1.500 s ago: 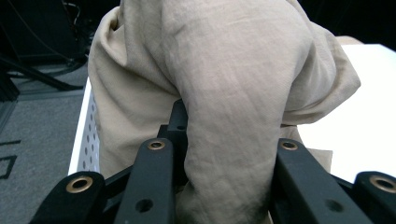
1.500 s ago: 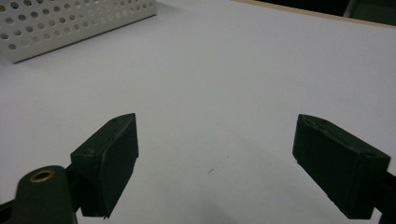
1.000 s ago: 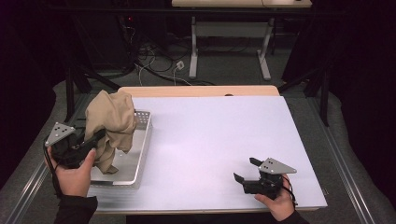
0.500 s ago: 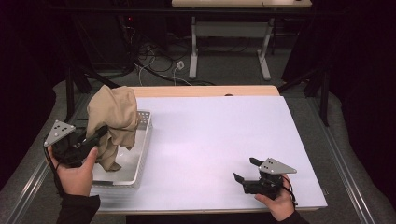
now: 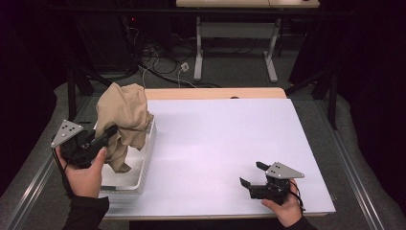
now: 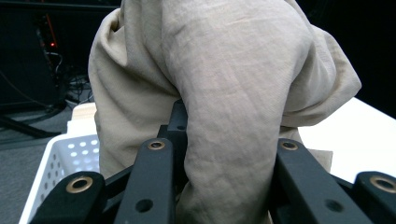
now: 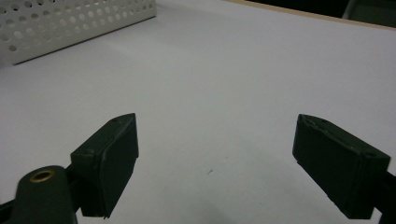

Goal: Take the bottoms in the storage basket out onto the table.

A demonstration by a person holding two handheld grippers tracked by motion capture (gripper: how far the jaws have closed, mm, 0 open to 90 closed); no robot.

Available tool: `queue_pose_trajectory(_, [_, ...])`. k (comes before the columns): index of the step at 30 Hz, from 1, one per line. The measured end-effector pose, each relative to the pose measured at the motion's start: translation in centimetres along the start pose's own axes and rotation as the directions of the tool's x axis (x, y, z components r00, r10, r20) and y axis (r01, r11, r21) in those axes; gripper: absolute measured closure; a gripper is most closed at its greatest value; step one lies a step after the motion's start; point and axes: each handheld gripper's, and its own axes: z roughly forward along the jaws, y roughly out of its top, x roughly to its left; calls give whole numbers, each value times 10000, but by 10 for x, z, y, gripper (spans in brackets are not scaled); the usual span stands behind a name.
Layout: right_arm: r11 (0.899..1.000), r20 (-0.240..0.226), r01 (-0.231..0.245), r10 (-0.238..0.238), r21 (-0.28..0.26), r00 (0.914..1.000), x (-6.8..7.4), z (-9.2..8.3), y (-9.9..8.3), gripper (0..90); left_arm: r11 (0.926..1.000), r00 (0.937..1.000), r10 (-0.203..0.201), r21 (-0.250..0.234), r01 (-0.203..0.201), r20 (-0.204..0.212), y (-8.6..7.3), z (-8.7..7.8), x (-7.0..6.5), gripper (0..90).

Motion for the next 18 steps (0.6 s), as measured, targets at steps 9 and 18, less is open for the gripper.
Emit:
queue_pose_trajectory(9, [10000, 22, -21, 21, -53, 10000, 0, 0, 0, 141, 9998, 9996, 125, -162, -120, 264, 7, 6, -10, 715])
queue_pose_trajectory(18, [10000, 20, -7, 7, -55, 10000, 0, 0, 0, 141, 9996, 9985, 214, -218, -203, 498, 13, 13, -18, 715])
